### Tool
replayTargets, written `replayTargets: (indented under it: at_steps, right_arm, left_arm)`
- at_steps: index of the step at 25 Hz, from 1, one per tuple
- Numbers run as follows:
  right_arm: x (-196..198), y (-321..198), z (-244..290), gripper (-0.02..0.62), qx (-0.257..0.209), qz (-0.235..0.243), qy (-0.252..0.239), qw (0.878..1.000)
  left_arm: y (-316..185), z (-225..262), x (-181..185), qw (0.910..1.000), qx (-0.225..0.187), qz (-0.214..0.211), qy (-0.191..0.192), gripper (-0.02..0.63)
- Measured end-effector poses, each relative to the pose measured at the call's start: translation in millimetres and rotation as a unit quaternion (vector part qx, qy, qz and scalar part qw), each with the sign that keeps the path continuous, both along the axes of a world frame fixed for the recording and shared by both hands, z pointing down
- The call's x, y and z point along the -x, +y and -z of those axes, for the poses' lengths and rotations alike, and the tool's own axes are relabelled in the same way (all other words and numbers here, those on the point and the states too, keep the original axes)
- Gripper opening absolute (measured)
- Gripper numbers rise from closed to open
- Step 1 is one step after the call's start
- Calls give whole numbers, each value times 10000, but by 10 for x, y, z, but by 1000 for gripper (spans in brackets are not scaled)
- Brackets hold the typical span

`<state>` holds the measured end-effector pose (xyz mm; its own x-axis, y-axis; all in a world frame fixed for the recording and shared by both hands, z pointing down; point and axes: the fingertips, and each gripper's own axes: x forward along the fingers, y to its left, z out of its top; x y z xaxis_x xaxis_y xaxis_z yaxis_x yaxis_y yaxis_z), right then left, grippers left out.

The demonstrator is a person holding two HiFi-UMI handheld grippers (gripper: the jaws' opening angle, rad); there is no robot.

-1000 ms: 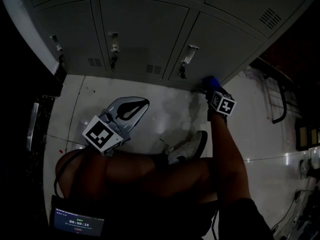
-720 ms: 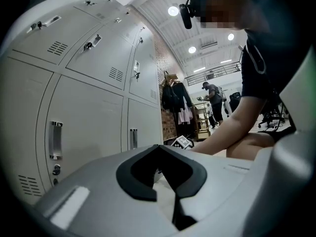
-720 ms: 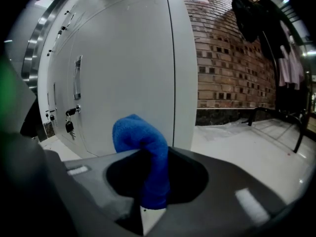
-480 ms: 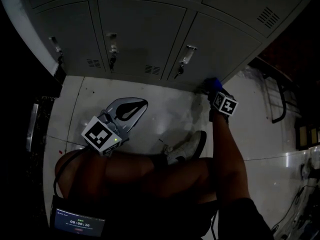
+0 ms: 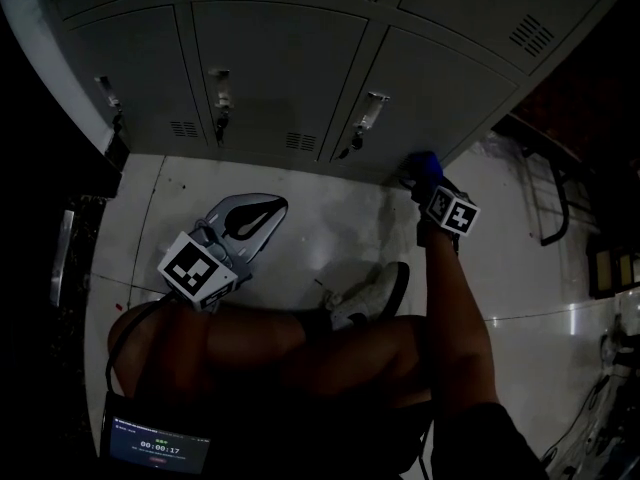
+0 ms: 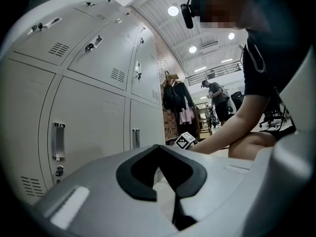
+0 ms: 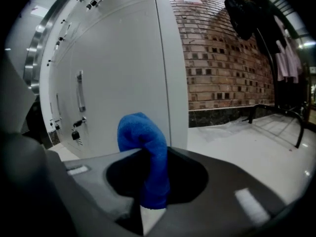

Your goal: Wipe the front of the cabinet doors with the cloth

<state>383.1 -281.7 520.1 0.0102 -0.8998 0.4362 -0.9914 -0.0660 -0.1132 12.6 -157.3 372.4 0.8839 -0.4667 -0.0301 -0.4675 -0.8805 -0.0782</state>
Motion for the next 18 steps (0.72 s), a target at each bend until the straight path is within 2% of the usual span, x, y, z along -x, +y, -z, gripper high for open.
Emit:
replayTargets:
  at_steps: [2, 4, 8, 14, 18]
  right_arm:
    - [221, -6, 204, 81, -234, 268, -358, 9987]
    - [400, -28, 495, 81, -624, 476, -483, 9957]
    - [970, -46, 1063, 81, -1307, 1182, -283, 9839]
    - [1944, 127, 1501, 81, -1878, 2312, -311, 9541]
    - [2499, 350, 1699, 81, -2182, 2985, -36, 9291]
  left_arm:
    - [-14, -21, 17, 10000, 1, 33, -30, 6]
    - [-29, -37, 22, 10000, 5, 56, -41, 6]
    - [-64, -30, 47, 9999, 29, 127, -43, 6]
    - [-125, -40, 98, 9997, 35, 236, -96, 6]
    - [-173, -42, 145, 9993, 52, 345, -95, 6]
